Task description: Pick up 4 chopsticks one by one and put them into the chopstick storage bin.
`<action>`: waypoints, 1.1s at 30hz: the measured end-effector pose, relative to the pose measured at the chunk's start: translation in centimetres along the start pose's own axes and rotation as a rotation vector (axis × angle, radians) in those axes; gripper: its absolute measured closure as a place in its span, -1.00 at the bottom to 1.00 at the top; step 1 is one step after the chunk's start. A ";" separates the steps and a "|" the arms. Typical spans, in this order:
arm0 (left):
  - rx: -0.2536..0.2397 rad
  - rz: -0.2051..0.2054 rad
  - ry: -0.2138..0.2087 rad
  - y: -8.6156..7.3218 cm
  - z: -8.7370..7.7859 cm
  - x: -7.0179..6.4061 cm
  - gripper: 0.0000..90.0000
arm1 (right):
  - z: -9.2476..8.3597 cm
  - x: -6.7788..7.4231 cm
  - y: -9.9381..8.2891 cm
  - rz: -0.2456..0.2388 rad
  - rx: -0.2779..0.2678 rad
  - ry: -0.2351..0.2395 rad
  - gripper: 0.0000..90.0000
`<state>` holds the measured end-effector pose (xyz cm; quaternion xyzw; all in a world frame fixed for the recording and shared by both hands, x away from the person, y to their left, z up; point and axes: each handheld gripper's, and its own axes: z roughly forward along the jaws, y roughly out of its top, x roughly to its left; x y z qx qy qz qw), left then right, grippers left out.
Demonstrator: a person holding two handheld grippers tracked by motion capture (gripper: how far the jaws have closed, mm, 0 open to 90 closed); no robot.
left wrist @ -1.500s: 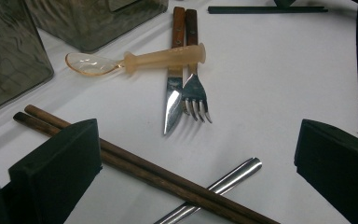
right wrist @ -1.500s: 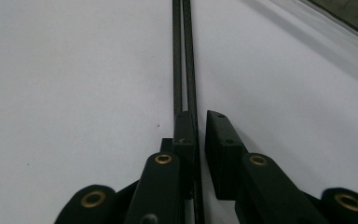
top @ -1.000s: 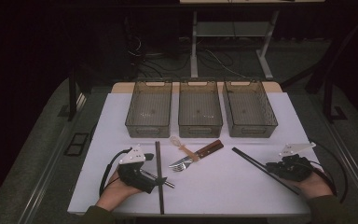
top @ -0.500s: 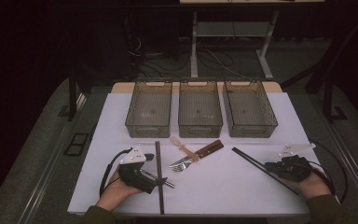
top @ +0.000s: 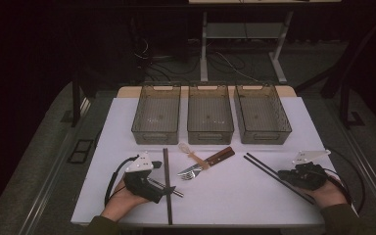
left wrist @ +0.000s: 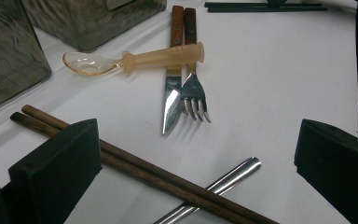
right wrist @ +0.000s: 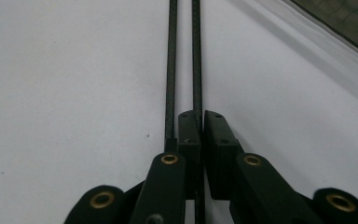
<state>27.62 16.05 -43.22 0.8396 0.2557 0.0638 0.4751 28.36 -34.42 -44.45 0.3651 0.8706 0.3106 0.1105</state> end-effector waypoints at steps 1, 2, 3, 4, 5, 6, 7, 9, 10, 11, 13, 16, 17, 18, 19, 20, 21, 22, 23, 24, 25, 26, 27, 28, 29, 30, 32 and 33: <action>0.000 -0.001 -0.001 0.0 0.0 0.0 -1.00 | 0.0 0.0 0.0 -0.005 0.000 -0.001 0.89; -0.001 -0.003 -0.002 0.0 0.0 0.0 -1.00 | 0.0 0.0 0.0 -0.007 0.001 -0.003 0.89; -0.001 -0.002 -0.002 0.0 0.0 0.0 -1.00 | 0.0 0.0 0.1 -0.013 0.000 -0.007 0.89; 0.000 -0.002 -0.002 0.0 0.0 0.0 -1.00 | 0.0 0.0 0.1 -0.016 0.001 -0.009 0.89; 0.001 -0.001 -0.002 0.0 0.0 0.0 -1.00 | 0.0 0.0 0.1 -0.015 0.001 -0.010 0.89; 0.000 -0.001 -0.002 0.0 0.0 0.0 -1.00 | -0.1 0.0 0.1 -0.017 0.000 -0.014 0.89; -0.001 -0.002 -0.003 0.0 0.0 0.0 -1.00 | -0.1 0.0 0.1 -0.009 -0.001 -0.013 0.89; 0.000 -0.001 -0.004 -0.1 0.0 0.0 -1.00 | -0.4 0.0 0.2 -0.010 -0.006 -0.015 0.89; -0.001 -0.002 -0.004 -0.1 0.0 0.0 -1.00 | -0.5 0.0 0.3 -0.002 -0.010 -0.013 0.89; 0.000 -0.002 -0.004 -0.1 0.0 0.0 -1.00 | -0.6 0.0 0.3 -0.003 -0.014 -0.016 0.90; -0.001 -0.003 -0.004 -0.1 0.1 0.0 -1.00 | -0.7 0.0 0.3 -0.006 -0.016 -0.017 0.89; 0.000 -0.002 -0.007 -0.1 0.1 0.0 -1.00 | -0.8 -0.1 0.3 -0.006 -0.015 -0.015 0.89; -0.001 -0.002 -0.008 -0.1 0.1 0.0 -1.00 | -0.8 -0.1 0.3 -0.005 -0.015 -0.016 0.89; -0.001 -0.003 -0.009 -0.1 0.1 0.0 -1.00 | -0.8 -0.1 0.3 -0.005 -0.018 -0.016 0.89; -0.002 -0.003 -0.010 -0.1 0.1 0.0 -1.00 | -0.9 -0.1 0.3 -0.001 -0.021 -0.015 0.89; -0.002 -0.005 -0.010 -0.1 0.2 0.0 -1.00 | -1.0 -0.1 0.3 -0.004 -0.025 -0.018 0.89; -0.001 -0.004 -0.011 -0.1 0.2 0.0 -1.00 | -1.0 -0.1 0.3 -0.004 -0.027 -0.017 0.89; 0.000 -0.003 -0.012 -0.1 0.2 0.0 -1.00 | -1.1 -0.1 0.4 0.000 -0.029 -0.016 0.89; 0.000 -0.002 -0.013 -0.1 0.2 0.0 -1.00 | -1.2 -0.1 0.4 -0.003 -0.035 -0.018 0.89; -0.001 -0.001 -0.014 -0.1 0.2 0.0 -1.00 | -1.3 -0.1 0.4 -0.005 -0.036 -0.019 0.89; -0.004 0.001 -0.016 -0.1 0.2 0.0 -1.00 | -1.4 0.0 0.4 -0.006 -0.036 -0.025 0.89; -0.006 0.001 -0.016 -0.1 0.1 0.0 -1.00 | -1.5 -0.1 0.4 -0.011 -0.042 -0.027 0.89; -0.008 0.001 -0.016 -0.1 0.1 0.0 -1.00 | -1.6 0.0 0.4 -0.007 -0.047 -0.025 0.89; -0.007 0.002 -0.016 -0.1 0.1 0.0 -1.00 | -1.7 -0.1 0.5 -0.010 -0.051 -0.029 0.89; -0.009 0.001 -0.016 -0.1 0.2 0.0 -1.00 | -1.8 -0.1 0.5 -0.007 -0.056 -0.029 0.89; -0.007 0.002 -0.017 -0.1 0.1 0.0 -1.00 | -1.9 -0.1 0.5 -0.006 -0.058 -0.026 0.89; -0.009 0.003 -0.019 -0.1 0.2 0.0 -1.00 | -2.1 -0.1 0.5 0.000 -0.063 -0.027 0.89; -0.009 0.003 -0.022 -0.1 0.2 0.0 -1.00 | -2.1 -0.1 0.5 0.003 -0.070 -0.026 0.89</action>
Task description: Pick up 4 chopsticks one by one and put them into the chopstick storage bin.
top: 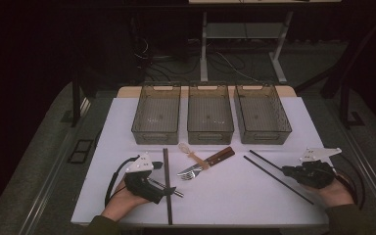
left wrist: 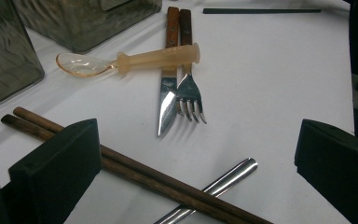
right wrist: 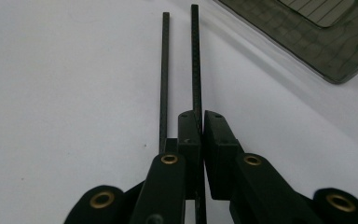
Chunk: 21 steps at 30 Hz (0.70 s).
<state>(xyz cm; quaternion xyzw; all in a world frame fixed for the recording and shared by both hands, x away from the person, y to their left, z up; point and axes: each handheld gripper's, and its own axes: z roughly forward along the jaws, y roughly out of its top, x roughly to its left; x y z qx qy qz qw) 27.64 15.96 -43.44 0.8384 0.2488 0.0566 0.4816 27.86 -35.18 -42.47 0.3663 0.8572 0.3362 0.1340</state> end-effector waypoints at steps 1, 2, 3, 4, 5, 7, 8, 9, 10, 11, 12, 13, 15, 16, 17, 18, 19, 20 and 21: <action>0.002 0.001 0.001 0.0 0.0 0.0 -1.00 | -0.1 0.0 0.0 0.001 0.000 0.002 0.89; 0.002 0.002 0.001 0.0 0.0 0.0 -1.00 | -0.1 0.1 0.1 0.000 -0.004 0.003 0.89; 0.000 0.002 0.000 0.0 0.0 0.0 -1.00 | -0.2 0.1 0.2 -0.002 -0.006 0.006 0.89; -0.003 0.002 0.003 0.0 0.0 0.0 -1.00 | -0.2 0.1 0.2 -0.002 -0.012 0.007 0.89; -0.006 0.001 0.005 0.0 -0.1 0.0 -1.00 | -0.2 0.1 0.3 0.000 -0.017 0.010 0.89; -0.012 -0.001 0.002 -0.1 -0.2 0.0 -1.00 | -0.3 0.2 0.4 0.003 -0.025 0.017 0.89; -0.006 0.002 0.002 -0.1 -0.3 0.1 -1.00 | -0.4 0.3 0.5 0.000 -0.030 0.023 0.89; -0.004 -0.002 0.004 -0.2 -0.3 0.1 -1.00 | -0.5 0.3 0.6 0.005 -0.036 0.030 0.89; 0.000 0.001 0.006 -0.2 -0.3 0.1 -1.00 | -0.5 0.4 0.7 0.007 -0.043 0.037 0.89; 0.002 0.002 0.008 -0.2 -0.3 0.1 -1.00 | -0.5 0.4 0.8 0.006 -0.049 0.040 0.89; 0.001 0.004 0.007 -0.2 -0.4 0.2 -1.00 | -0.5 0.5 0.9 0.005 -0.053 0.044 0.89; -0.002 0.003 0.006 -0.2 -0.4 0.2 -1.00 | -0.6 0.5 1.0 0.004 -0.057 0.049 0.89; -0.002 0.005 0.006 -0.2 -0.5 0.2 -1.00 | -0.6 0.7 1.2 0.009 -0.067 0.055 0.89; -0.002 0.007 0.006 -0.2 -0.5 0.2 -1.00 | -0.6 0.8 1.3 0.010 -0.071 0.059 0.89; -0.003 0.007 0.005 -0.2 -0.5 0.2 -1.00 | -0.6 0.9 1.4 0.010 -0.079 0.064 0.89; -0.002 0.009 0.005 -0.1 -0.5 0.1 -1.00 | -0.7 1.0 1.6 0.009 -0.084 0.071 0.89; -0.004 0.008 0.004 -0.2 -0.4 0.1 -1.00 | -0.7 1.1 1.7 0.009 -0.092 0.075 0.89; -0.004 0.010 0.002 -0.1 -0.4 0.1 -1.00 | -0.8 1.2 1.9 0.017 -0.095 0.079 0.89; -0.004 0.008 0.001 -0.1 -0.4 0.1 -1.00 | -0.8 1.3 2.1 0.013 -0.104 0.083 0.89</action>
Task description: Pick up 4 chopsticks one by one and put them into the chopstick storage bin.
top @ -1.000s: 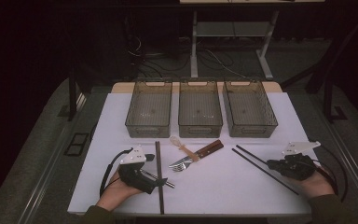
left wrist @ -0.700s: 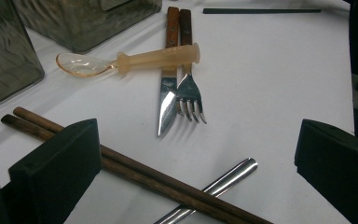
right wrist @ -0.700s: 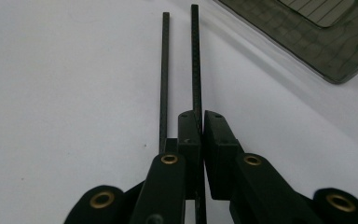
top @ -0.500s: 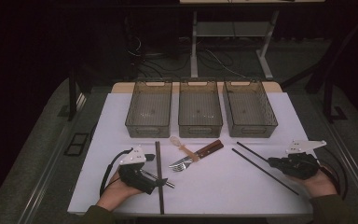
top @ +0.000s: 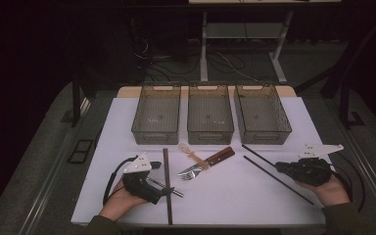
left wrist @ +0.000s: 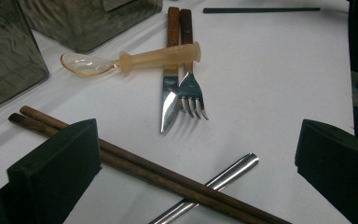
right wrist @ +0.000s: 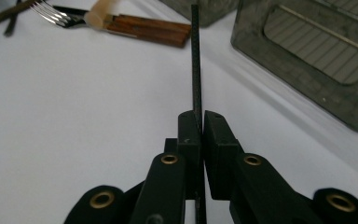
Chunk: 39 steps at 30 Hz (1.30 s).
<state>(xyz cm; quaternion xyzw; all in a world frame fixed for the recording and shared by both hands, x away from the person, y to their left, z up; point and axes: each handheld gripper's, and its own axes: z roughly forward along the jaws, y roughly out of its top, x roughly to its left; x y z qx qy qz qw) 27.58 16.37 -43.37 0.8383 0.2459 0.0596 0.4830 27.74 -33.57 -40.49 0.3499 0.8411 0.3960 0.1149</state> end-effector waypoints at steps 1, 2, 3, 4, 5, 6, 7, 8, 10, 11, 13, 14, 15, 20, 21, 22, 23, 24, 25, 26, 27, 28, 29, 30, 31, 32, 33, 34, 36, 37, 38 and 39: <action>0.003 0.001 0.000 0.0 0.0 0.0 -1.00 | 0.1 0.1 0.2 -0.010 -0.009 0.000 0.89; 0.009 0.008 0.000 0.0 0.0 0.0 -1.00 | 0.2 0.2 0.4 -0.010 -0.011 0.006 0.89; 0.006 0.008 -0.001 0.1 0.0 0.0 -1.00 | 0.3 0.3 0.6 -0.012 -0.013 0.006 0.89; 0.006 0.009 -0.002 0.1 0.0 0.0 -1.00 | 0.5 0.4 0.7 -0.016 -0.013 0.009 0.89; 0.005 0.009 -0.002 0.1 0.0 -0.1 -1.00 | 0.7 0.5 0.9 -0.018 -0.015 0.011 0.89; 0.005 0.008 -0.002 0.1 0.0 -0.1 -1.00 | 0.8 0.7 1.1 -0.017 -0.014 0.015 0.89; 0.005 0.008 -0.003 0.1 0.1 -0.1 -1.00 | 1.0 0.8 1.3 -0.021 -0.015 0.016 0.89; 0.004 0.006 -0.004 0.1 0.1 -0.1 -1.00 | 1.1 0.9 1.5 -0.023 -0.014 0.021 0.89; 0.003 0.009 -0.006 0.1 0.2 -0.1 -1.00 | 1.4 1.1 1.8 -0.030 -0.019 0.026 0.89; 0.004 0.009 -0.006 0.1 0.2 -0.1 -1.00 | 1.5 1.2 2.0 -0.030 -0.021 0.029 0.89; 0.006 0.011 -0.006 0.1 0.2 -0.1 -1.00 | 1.7 1.3 2.2 -0.030 -0.026 0.032 0.89; 0.005 0.011 -0.007 0.1 0.2 -0.1 -1.00 | 1.8 1.4 2.3 -0.032 -0.029 0.038 0.89; 0.005 0.011 -0.006 0.1 0.2 -0.2 -1.00 | 1.9 1.4 2.4 -0.033 -0.031 0.036 0.89; 0.001 0.005 -0.006 0.2 0.3 -0.3 -1.00 | 2.4 1.5 3.2 -0.030 -0.048 0.048 0.89; 0.001 0.006 -0.006 0.2 0.3 -0.3 -1.00 | 2.5 1.6 3.3 -0.030 -0.050 0.049 0.89; 0.003 0.009 -0.007 0.2 0.3 -0.3 -1.00 | 2.6 1.6 3.5 -0.032 -0.054 0.052 0.89; 0.003 0.010 -0.008 0.2 0.3 -0.3 -1.00 | 2.7 1.7 3.6 -0.033 -0.056 0.055 0.89; 0.002 0.008 -0.008 0.2 0.3 -0.3 -1.00 | 2.8 1.8 3.8 -0.032 -0.056 0.056 0.89; 0.002 0.009 -0.008 0.2 0.3 -0.3 -1.00 | 3.0 1.8 3.9 -0.031 -0.057 0.057 0.89; -0.001 0.005 -0.008 0.2 0.3 -0.3 -1.00 | 3.1 1.9 4.1 -0.030 -0.059 0.061 0.89; -0.002 0.003 -0.007 0.2 0.3 -0.3 -1.00 | 3.3 1.9 4.2 -0.030 -0.061 0.064 0.89; -0.001 0.005 -0.006 0.2 0.3 -0.4 -1.00 | 3.4 2.0 4.4 -0.030 -0.062 0.063 0.89; -0.002 0.006 -0.007 0.2 0.3 -0.4 -1.00 | 3.5 2.0 4.6 -0.030 -0.063 0.065 0.89; -0.001 0.008 -0.007 0.2 0.3 -0.4 -1.00 | 3.6 2.1 4.8 -0.030 -0.062 0.067 0.89; -0.005 0.006 -0.007 0.2 0.3 -0.4 -1.00 | 3.8 2.1 4.9 -0.031 -0.063 0.066 0.89; -0.004 0.008 -0.006 0.3 0.3 -0.4 -1.00 | 3.9 2.1 5.1 -0.032 -0.066 0.067 0.89; -0.005 0.005 -0.006 0.3 0.3 -0.4 -1.00 | 3.9 2.1 5.3 -0.027 -0.071 0.070 0.89; -0.002 0.008 -0.007 0.3 0.3 -0.4 -1.00 | 4.0 2.2 5.4 -0.030 -0.075 0.074 0.89; 0.000 0.008 -0.007 0.3 0.3 -0.4 -1.00 | 4.2 2.2 5.7 -0.026 -0.080 0.084 0.89; -0.002 0.005 -0.007 0.3 0.4 -0.4 -1.00 | 4.3 2.3 5.9 -0.025 -0.081 0.086 0.89; -0.001 0.008 -0.008 0.3 0.4 -0.4 -1.00 | 4.4 2.3 6.0 -0.027 -0.084 0.084 0.89; 0.000 0.007 -0.008 0.2 0.4 -0.4 -1.00 | 4.5 2.4 6.2 -0.028 -0.084 0.089 0.89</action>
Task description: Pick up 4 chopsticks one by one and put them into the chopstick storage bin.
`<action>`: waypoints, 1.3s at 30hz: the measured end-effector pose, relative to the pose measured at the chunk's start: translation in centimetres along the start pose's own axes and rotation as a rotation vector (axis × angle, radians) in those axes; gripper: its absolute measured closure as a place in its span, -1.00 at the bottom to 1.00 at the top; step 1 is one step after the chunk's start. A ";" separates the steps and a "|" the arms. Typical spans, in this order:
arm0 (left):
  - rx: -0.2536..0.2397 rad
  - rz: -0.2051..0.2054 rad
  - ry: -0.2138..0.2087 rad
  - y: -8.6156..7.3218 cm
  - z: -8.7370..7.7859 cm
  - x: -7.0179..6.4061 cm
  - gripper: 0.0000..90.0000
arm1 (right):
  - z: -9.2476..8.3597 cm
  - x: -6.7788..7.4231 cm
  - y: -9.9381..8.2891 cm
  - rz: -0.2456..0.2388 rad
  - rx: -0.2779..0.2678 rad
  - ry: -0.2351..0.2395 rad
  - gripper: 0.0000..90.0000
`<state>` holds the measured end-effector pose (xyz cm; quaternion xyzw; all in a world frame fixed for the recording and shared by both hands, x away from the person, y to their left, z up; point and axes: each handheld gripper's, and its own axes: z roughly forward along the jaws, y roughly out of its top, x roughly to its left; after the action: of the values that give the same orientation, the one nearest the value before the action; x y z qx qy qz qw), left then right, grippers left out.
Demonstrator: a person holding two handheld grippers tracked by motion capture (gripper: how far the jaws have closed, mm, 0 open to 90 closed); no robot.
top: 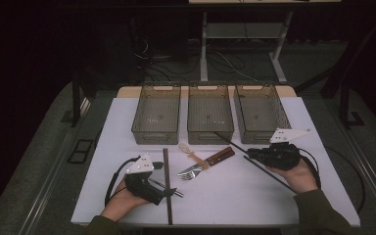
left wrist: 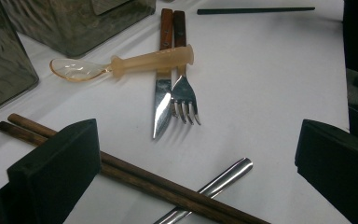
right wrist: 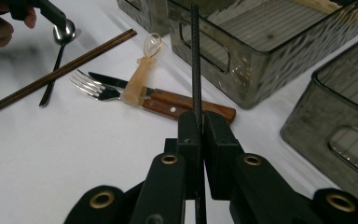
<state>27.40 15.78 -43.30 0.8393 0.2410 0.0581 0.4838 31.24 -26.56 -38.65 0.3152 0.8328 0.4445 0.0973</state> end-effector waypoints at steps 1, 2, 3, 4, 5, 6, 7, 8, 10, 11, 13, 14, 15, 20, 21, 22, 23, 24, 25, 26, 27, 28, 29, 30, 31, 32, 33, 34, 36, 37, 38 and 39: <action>0.000 0.002 -0.001 0.0 0.0 0.0 -1.00 | 0.1 0.0 0.1 0.003 -0.003 0.002 0.89; -0.001 0.000 -0.001 0.0 0.0 0.0 -1.00 | 0.2 0.1 0.3 0.005 -0.007 0.005 0.89; -0.003 -0.001 0.000 0.0 0.0 0.0 -1.00 | 0.4 0.1 0.5 0.008 -0.011 0.009 0.89; -0.003 -0.002 0.000 0.0 0.0 0.0 -1.00 | 0.5 0.1 0.7 0.005 -0.013 0.010 0.89; -0.003 -0.002 0.000 0.0 0.0 0.0 -1.00 | 0.6 0.2 0.8 0.007 -0.016 0.005 0.89; -0.004 -0.002 0.000 0.0 0.0 0.0 -1.00 | 0.7 0.2 1.0 0.006 -0.012 0.004 0.89; -0.004 -0.002 0.001 0.0 0.0 0.0 -1.00 | 0.9 0.3 1.2 0.005 -0.014 0.005 0.89; -0.005 -0.002 0.002 0.0 0.0 0.0 -1.00 | 1.0 0.3 1.3 0.003 -0.010 0.005 0.89; -0.003 0.001 0.004 0.0 0.0 0.0 -1.00 | 1.3 0.4 1.6 0.007 -0.011 0.007 0.89; -0.002 0.006 0.009 0.0 0.0 0.0 -1.00 | 1.5 0.4 1.8 0.010 -0.015 0.007 0.89; 0.000 0.010 0.015 0.0 0.0 0.0 -1.00 | 1.8 0.5 2.0 0.015 -0.012 0.006 0.89; -0.001 0.010 0.015 0.0 0.0 0.1 -1.00 | 1.9 0.6 2.2 0.015 -0.012 0.006 0.89; -0.003 0.009 0.016 0.0 0.0 0.1 -1.00 | 2.1 0.6 2.4 0.016 -0.011 0.006 0.89; 0.004 0.014 0.010 0.0 0.0 0.0 -1.00 | 3.2 0.8 3.3 0.022 -0.009 0.001 0.89; 0.006 0.014 0.010 0.0 0.0 0.0 -1.00 | 3.4 0.7 3.5 0.019 -0.008 -0.001 0.89; 0.005 0.012 0.011 0.0 0.0 0.0 -1.00 | 3.7 0.8 3.7 0.022 -0.007 -0.002 0.89; 0.003 0.009 0.013 0.0 0.0 0.0 -1.00 | 3.9 0.8 3.9 0.024 -0.003 0.000 0.89; 0.004 0.010 0.015 0.0 0.0 0.0 -1.00 | 4.1 0.8 4.1 0.022 -0.003 -0.001 0.89; 0.004 0.010 0.015 0.0 0.0 0.0 -1.00 | 4.4 0.8 4.3 0.024 -0.002 -0.001 0.89; 0.004 0.011 0.015 0.0 0.0 0.0 -1.00 | 4.6 0.8 4.5 0.023 0.002 -0.003 0.89; 0.003 0.012 0.016 0.0 0.0 0.0 -1.00 | 4.8 0.8 4.7 0.024 0.007 -0.004 0.89; 0.001 0.010 0.016 0.0 0.0 0.0 -1.00 | 5.0 0.9 4.9 0.024 0.012 -0.006 0.89; 0.000 0.009 0.016 0.0 0.0 0.0 -1.00 | 5.3 0.9 5.1 0.027 0.016 -0.009 0.89; -0.002 0.008 0.016 0.0 0.0 0.0 -1.00 | 5.5 0.9 5.3 0.024 0.018 -0.011 0.89; -0.005 0.010 0.016 0.0 0.0 0.0 -1.00 | 5.7 0.9 5.5 0.021 0.019 -0.012 0.89; -0.001 0.011 0.014 0.0 0.0 0.0 -1.00 | 5.8 0.9 5.8 0.022 0.022 -0.013 0.89; -0.001 0.014 0.014 0.0 0.0 0.0 -1.00 | 6.0 1.0 6.0 0.024 0.022 -0.015 0.89; -0.001 0.016 0.013 0.1 0.0 0.0 -1.00 | 6.2 1.0 6.3 0.022 0.022 -0.015 0.89; -0.002 0.018 0.010 0.1 0.0 0.0 -1.00 | 6.5 1.1 6.8 0.019 0.022 -0.016 0.89; -0.003 0.017 0.009 0.1 0.0 0.0 -1.00 | 6.7 1.1 7.1 0.019 0.021 -0.017 0.89; -0.004 0.017 0.007 0.1 0.0 0.0 -1.00 | 6.9 1.1 7.3 0.018 0.023 -0.017 0.89; -0.007 0.014 0.006 0.1 0.0 -0.1 -1.00 | 7.1 1.1 7.6 0.017 0.026 -0.019 0.89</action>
<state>27.37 15.73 -43.21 0.8392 0.2363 0.0646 0.4855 36.81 -18.01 -36.61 0.3278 0.8348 0.4316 0.0972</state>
